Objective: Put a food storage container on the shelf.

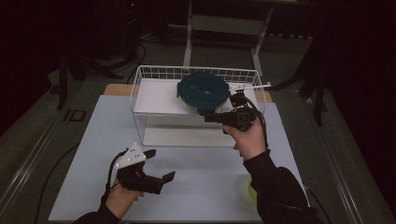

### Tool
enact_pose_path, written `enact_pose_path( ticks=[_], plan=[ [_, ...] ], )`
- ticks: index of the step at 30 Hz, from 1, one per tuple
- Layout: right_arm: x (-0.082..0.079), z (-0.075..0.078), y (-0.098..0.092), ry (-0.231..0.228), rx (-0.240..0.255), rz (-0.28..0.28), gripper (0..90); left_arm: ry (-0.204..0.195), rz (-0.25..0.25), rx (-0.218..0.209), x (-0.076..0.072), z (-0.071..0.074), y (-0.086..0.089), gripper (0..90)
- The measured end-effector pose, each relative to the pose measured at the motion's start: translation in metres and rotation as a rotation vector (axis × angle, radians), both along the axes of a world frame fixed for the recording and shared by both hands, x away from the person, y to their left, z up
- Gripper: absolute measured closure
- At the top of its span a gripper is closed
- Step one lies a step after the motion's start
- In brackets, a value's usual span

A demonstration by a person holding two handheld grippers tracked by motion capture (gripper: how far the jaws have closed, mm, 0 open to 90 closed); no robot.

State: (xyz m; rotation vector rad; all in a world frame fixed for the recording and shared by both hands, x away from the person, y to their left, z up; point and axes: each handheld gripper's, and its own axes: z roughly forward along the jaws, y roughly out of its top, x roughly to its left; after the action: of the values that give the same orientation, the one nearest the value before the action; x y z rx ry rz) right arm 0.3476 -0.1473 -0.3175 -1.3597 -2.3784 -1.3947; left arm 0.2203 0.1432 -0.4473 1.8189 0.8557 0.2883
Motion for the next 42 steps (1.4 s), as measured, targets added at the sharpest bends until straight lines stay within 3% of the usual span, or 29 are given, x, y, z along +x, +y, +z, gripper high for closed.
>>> enact_pose_path(
  ticks=[4,10,12,14,17,24,42],
  plan=[
    [0.004,-0.002,0.0,0.009,0.007,-0.009,90.0,-0.014,0.025,0.001,-0.008,-0.013,0.004,0.0],
    [0.01,-0.002,0.001,0.01,0.013,-0.024,90.0,-0.078,0.093,-0.024,-0.01,-0.023,0.015,0.0],
    [0.012,-0.002,0.002,0.01,0.017,-0.027,90.0,-0.089,0.095,-0.03,-0.009,-0.026,0.018,0.0],
    [0.014,-0.002,0.003,0.012,0.022,-0.031,90.0,-0.089,0.097,-0.022,-0.009,-0.029,0.018,0.0],
    [0.017,-0.002,0.004,0.01,0.021,-0.036,90.0,-0.122,0.11,-0.009,-0.009,-0.03,0.018,0.0],
    [0.022,-0.003,0.004,0.011,0.024,-0.049,89.9,-0.114,0.088,-0.018,-0.009,-0.032,0.018,0.0],
    [0.031,-0.003,0.007,0.01,0.029,-0.064,89.7,-0.137,0.067,-0.031,-0.012,-0.032,0.017,0.0]
  ],
)
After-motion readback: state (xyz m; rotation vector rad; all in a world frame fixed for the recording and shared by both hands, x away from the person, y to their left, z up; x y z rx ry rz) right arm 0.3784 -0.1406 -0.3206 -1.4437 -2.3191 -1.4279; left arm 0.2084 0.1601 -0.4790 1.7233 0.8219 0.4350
